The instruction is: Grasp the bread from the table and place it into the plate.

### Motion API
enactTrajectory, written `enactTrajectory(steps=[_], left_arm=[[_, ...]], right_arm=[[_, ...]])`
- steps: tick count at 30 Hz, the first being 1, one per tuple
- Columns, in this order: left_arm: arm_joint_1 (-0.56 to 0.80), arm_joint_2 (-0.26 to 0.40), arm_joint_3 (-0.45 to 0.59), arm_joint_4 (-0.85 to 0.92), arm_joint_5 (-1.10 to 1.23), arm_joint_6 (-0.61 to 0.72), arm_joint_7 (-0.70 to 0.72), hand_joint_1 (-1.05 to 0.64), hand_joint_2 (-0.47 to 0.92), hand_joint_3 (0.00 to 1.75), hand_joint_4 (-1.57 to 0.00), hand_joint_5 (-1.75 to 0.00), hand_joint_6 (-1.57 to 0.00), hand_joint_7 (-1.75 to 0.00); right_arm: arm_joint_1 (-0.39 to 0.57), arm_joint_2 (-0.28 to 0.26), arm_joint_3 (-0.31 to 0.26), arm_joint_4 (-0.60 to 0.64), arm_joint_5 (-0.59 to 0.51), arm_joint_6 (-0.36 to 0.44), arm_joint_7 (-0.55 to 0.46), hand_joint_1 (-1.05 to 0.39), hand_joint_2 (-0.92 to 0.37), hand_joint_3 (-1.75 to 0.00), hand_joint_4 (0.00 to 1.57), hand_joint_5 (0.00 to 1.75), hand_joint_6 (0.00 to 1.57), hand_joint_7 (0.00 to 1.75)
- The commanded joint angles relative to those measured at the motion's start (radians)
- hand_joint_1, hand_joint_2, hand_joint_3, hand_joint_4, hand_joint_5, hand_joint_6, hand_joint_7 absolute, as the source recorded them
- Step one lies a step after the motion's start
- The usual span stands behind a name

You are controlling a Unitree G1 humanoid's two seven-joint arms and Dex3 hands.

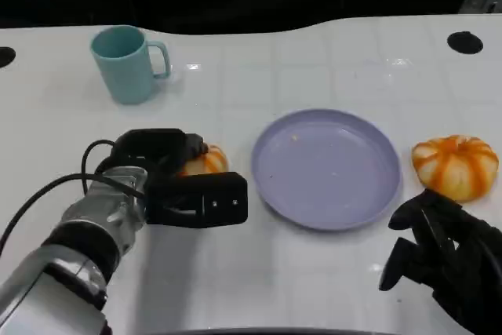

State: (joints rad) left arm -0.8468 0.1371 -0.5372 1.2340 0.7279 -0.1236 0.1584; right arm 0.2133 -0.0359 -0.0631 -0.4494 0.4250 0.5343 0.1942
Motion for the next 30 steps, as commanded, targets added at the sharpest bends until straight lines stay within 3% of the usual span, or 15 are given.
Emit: enactTrajectory(steps=[1,2,5,9,11,13,23,30], left_arm=[[0.027,0.025,0.010,0.013,-0.016,-0.047,0.089,-0.26,0.92,0.24,-0.79,-1.63,-0.82,-1.09],[0.028,0.026,0.012,0.011,-0.017,-0.052,0.106,-0.24,0.92,0.28,-0.78,-1.70,-0.68,-1.44],[0.026,0.027,0.013,0.010,-0.017,-0.059,0.127,-0.23,0.92,0.32,-0.77,-1.74,-0.58,-1.70],[0.032,0.027,0.053,-0.020,-0.057,-0.100,0.188,-0.20,0.81,0.51,-0.87,-1.75,-0.62,-1.74],[0.031,0.024,0.089,-0.053,-0.096,-0.111,0.190,-0.15,0.63,0.82,-0.88,-1.75,-0.61,-1.75],[0.030,0.022,0.107,-0.080,-0.115,-0.101,0.186,-0.15,0.59,0.95,-0.88,-1.75,-0.62,-1.75],[0.025,0.009,0.154,-0.260,-0.177,-0.095,0.119,-0.15,0.53,1.10,-0.93,-1.75,-0.68,-1.75],[-0.021,-0.016,0.133,-0.284,-0.151,-0.098,0.079,-0.17,0.50,1.08,-0.90,-1.75,-0.65,-1.75]], right_arm=[[0.007,-0.014,-0.006,-0.015,0.007,-0.006,0.001,-0.44,-0.92,-0.39,0.65,1.75,0.52,1.60],[0.007,-0.014,-0.007,-0.015,0.008,-0.007,0.002,-0.44,-0.92,-0.38,0.65,1.75,0.52,1.60],[0.008,-0.014,-0.007,-0.014,0.007,-0.009,0.003,-0.44,-0.92,-0.38,0.66,1.75,0.52,1.60],[0.004,-0.014,-0.010,-0.015,0.010,0.003,-0.003,-0.43,-0.92,-0.36,0.66,1.75,0.52,1.60],[0.003,-0.019,-0.008,-0.008,0.006,-0.008,0.007,-0.44,-0.92,-0.38,0.66,1.75,0.52,1.60],[0.001,-0.014,-0.010,-0.012,0.008,0.005,-0.005,-0.44,-0.92,-0.37,0.66,1.75,0.52,1.60],[-0.001,-0.012,-0.005,-0.002,0.002,-0.008,0.000,-0.44,-0.92,-0.39,0.65,1.75,0.51,1.60],[-0.002,-0.008,-0.003,-0.007,0.001,0.001,-0.010,-0.43,-0.92,-0.39,0.66,1.75,0.52,1.62]])
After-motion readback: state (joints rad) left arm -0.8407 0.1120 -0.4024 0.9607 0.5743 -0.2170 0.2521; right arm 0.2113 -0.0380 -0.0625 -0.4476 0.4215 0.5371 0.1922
